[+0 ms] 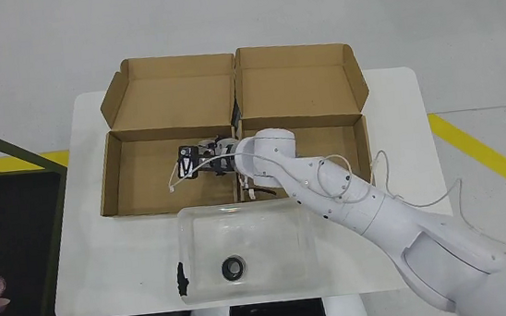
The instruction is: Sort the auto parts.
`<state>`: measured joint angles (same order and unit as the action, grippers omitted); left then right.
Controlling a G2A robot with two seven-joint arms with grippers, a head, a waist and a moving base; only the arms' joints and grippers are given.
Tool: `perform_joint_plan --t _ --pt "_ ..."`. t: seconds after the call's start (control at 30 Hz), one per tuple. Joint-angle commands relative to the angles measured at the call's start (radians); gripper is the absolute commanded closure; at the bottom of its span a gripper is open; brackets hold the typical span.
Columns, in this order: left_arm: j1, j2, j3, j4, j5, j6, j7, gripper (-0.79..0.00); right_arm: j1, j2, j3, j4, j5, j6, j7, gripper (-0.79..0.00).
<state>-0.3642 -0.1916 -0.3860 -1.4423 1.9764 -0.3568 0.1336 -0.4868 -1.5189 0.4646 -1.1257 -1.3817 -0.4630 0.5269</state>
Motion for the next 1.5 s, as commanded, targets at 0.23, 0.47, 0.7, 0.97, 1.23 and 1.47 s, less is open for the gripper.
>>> perform_joint_plan --t 0.23,0.47,0.7,0.97,1.23,1.47 --pt "0.000 0.000 0.000 0.000 0.000 0.000 0.000 -0.785 -0.005 -0.019 0.009 0.035 -0.019 -0.011 0.001 -0.305" --pt "0.000 0.000 0.000 0.000 0.000 0.000 0.000 -0.785 -0.017 -0.020 0.039 0.000 -0.030 -0.027 -0.026 -0.329" --pt "0.000 0.000 0.000 0.000 0.000 0.000 0.000 -0.785 -0.077 0.009 0.107 -0.154 -0.046 -0.067 -0.031 -0.357" --pt "0.000 0.000 0.000 0.000 0.000 0.000 0.000 -0.785 -0.224 0.062 0.203 -0.360 -0.015 -0.171 -0.012 -0.357" --pt "0.000 0.000 0.000 0.000 0.000 0.000 0.000 -0.785 -0.399 0.114 0.282 -0.551 -0.006 -0.275 0.007 -0.363" --pt "0.000 0.000 0.000 0.000 0.000 0.000 0.000 -0.785 -0.535 0.152 0.327 -0.682 -0.002 -0.356 0.023 -0.382"
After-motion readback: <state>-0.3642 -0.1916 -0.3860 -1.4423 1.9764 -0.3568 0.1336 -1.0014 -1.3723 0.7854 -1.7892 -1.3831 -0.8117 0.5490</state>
